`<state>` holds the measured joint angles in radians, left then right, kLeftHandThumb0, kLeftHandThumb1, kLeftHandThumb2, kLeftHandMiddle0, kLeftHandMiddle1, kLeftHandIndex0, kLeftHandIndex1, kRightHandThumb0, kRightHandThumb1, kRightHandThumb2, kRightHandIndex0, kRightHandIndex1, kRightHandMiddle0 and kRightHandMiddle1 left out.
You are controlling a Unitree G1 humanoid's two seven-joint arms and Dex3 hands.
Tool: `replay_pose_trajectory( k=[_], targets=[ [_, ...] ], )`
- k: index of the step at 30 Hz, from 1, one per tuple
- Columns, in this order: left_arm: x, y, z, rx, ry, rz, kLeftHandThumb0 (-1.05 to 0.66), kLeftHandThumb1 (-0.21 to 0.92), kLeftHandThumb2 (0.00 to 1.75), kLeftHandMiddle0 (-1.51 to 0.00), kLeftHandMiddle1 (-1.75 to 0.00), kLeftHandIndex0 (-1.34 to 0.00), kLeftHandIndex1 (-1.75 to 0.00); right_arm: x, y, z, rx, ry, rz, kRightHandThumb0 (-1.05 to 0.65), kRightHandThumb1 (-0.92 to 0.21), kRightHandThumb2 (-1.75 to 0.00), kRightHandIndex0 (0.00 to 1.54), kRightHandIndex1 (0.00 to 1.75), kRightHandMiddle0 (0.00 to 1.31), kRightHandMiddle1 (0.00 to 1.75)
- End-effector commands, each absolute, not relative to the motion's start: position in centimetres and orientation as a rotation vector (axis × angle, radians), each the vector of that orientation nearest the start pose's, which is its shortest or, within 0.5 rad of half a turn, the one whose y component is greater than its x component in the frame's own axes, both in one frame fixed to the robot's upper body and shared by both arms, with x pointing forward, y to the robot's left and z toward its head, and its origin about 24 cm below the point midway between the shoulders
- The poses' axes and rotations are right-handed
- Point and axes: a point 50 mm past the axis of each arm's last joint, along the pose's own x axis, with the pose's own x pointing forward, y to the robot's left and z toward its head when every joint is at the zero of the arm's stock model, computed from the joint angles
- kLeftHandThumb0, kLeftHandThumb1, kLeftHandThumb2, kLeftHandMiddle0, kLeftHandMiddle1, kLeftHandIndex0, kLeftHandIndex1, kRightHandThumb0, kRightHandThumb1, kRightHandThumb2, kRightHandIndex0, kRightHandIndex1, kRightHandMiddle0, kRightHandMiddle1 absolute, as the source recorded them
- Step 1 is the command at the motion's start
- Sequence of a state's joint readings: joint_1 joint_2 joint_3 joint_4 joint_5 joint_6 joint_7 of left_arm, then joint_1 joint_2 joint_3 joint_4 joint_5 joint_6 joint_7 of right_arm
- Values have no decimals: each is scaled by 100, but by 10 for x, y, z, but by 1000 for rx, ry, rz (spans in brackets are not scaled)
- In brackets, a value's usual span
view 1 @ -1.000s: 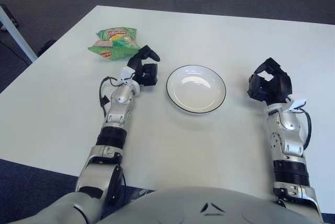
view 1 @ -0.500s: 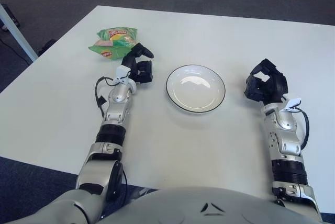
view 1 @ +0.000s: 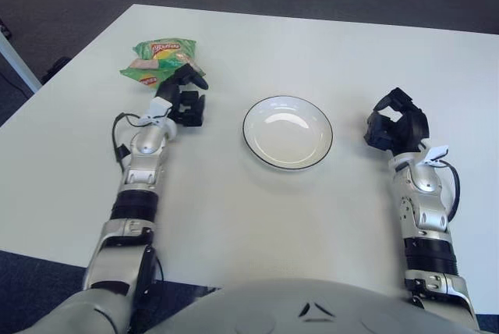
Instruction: Put the snack into the plate.
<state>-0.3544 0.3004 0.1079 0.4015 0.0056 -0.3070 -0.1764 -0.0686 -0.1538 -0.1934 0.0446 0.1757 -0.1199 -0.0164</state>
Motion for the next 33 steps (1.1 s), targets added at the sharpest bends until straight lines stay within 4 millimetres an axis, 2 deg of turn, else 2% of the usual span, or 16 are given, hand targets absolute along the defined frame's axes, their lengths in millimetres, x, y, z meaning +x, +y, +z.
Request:
replay_pose_trajectory(
  k=[1, 4, 13, 33],
  targets=[
    [318, 215, 105, 346, -283, -126, -49, 30, 133, -129, -175, -62, -175, 237, -218, 23, 82, 11, -234, -48, -30, -133, 129, 175, 62, 175],
    [316, 217, 130, 399, -359, -153, -48, 31, 132, -125, -175, -62, -175, 236, -218, 23, 77, 17, -234, -48, -30, -133, 129, 175, 62, 175],
    [313, 225, 160, 440, -428, -153, -47, 36, 126, -117, -175, -58, -175, 235, -221, 23, 74, 38, -226, -49, -30, -134, 129, 175, 63, 175],
    [313, 224, 162, 445, -427, -152, -46, 39, 122, -113, -175, -55, -175, 237, -224, 22, 41, 77, -210, -49, -30, -134, 130, 175, 63, 175]
  ],
)
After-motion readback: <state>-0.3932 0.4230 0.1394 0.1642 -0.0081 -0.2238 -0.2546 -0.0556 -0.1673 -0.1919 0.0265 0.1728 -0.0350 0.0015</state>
